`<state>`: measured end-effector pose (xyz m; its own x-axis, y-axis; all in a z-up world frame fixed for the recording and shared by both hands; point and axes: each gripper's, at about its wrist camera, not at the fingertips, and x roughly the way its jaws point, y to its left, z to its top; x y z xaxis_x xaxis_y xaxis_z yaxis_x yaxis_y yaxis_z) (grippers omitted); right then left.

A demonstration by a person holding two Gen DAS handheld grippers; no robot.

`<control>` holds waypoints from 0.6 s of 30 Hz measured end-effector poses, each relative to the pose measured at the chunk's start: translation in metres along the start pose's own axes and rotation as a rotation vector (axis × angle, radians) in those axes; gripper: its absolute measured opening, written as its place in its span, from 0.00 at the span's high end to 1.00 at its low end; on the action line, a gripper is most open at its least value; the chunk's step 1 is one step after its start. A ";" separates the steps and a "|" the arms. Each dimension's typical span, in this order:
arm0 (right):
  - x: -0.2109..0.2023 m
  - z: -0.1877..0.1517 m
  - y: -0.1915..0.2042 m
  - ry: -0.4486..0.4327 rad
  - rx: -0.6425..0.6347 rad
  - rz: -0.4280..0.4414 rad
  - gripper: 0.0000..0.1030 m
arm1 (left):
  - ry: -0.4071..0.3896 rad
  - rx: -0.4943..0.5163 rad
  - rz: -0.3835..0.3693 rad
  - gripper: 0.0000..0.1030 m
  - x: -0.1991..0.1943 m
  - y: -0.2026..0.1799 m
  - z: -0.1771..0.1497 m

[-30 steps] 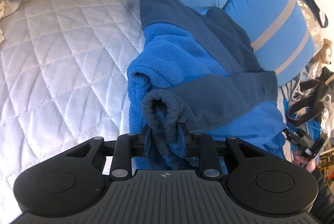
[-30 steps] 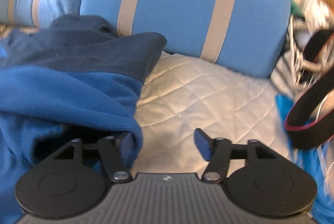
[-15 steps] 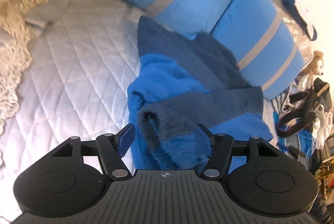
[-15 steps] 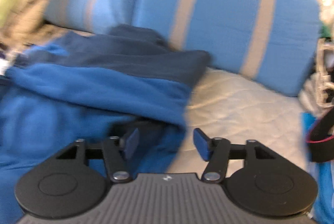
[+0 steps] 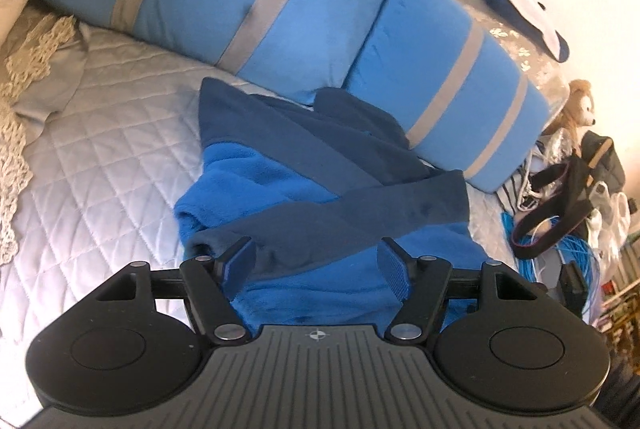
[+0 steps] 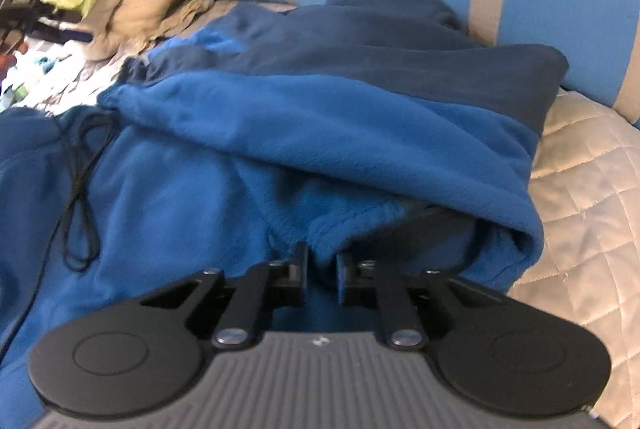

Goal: Fold clothes
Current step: 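Open the left gripper and release the cuff on the hoodie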

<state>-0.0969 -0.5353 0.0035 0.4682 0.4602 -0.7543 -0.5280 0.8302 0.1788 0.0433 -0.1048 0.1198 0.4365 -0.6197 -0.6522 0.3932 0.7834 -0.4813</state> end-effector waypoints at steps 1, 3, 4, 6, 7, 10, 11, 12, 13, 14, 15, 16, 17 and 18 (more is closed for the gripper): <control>-0.004 0.000 0.001 0.003 0.004 0.012 0.89 | -0.002 0.007 -0.001 0.35 0.000 -0.002 0.000; -0.009 -0.002 0.004 0.006 0.008 0.029 0.90 | -0.004 0.020 -0.002 0.35 0.001 -0.007 0.001; -0.011 -0.003 0.005 0.008 0.007 0.034 0.90 | -0.005 0.019 -0.001 0.35 0.002 -0.007 0.001; -0.014 -0.004 0.009 0.017 0.000 0.042 0.91 | -0.006 0.012 0.007 0.35 0.004 -0.009 0.002; -0.014 -0.004 0.011 0.021 -0.004 0.048 0.91 | -0.003 0.011 0.006 0.35 0.005 -0.010 0.001; -0.016 -0.005 0.014 0.040 -0.018 0.062 0.91 | -0.001 0.021 -0.002 0.35 0.005 -0.013 0.002; -0.017 -0.005 0.015 0.043 -0.020 0.069 0.91 | -0.002 0.022 -0.004 0.35 0.004 -0.013 0.002; -0.017 -0.006 0.015 0.045 -0.025 0.069 0.91 | -0.002 0.024 -0.005 0.35 0.004 -0.014 0.002; -0.017 -0.006 0.016 0.048 -0.030 0.070 0.91 | -0.002 0.026 -0.006 0.35 0.003 -0.015 0.002; -0.017 -0.006 0.016 0.050 -0.035 0.070 0.91 | -0.002 0.027 -0.004 0.35 0.003 -0.015 0.002; -0.018 -0.007 0.016 0.048 -0.039 0.067 0.91 | -0.002 0.028 -0.002 0.35 0.003 -0.015 0.003; -0.020 -0.007 0.016 0.042 -0.043 0.062 0.90 | -0.002 0.028 -0.001 0.35 0.003 -0.015 0.004; -0.021 -0.008 0.015 0.037 -0.047 0.056 0.83 | -0.002 0.031 0.001 0.35 0.004 -0.015 0.005; -0.023 -0.008 0.015 0.031 -0.051 0.051 0.81 | 0.001 0.036 0.004 0.35 0.004 -0.015 0.007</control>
<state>-0.1211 -0.5359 0.0181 0.4178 0.4910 -0.7645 -0.5864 0.7884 0.1859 0.0444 -0.1197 0.1286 0.4376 -0.6163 -0.6548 0.4201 0.7839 -0.4571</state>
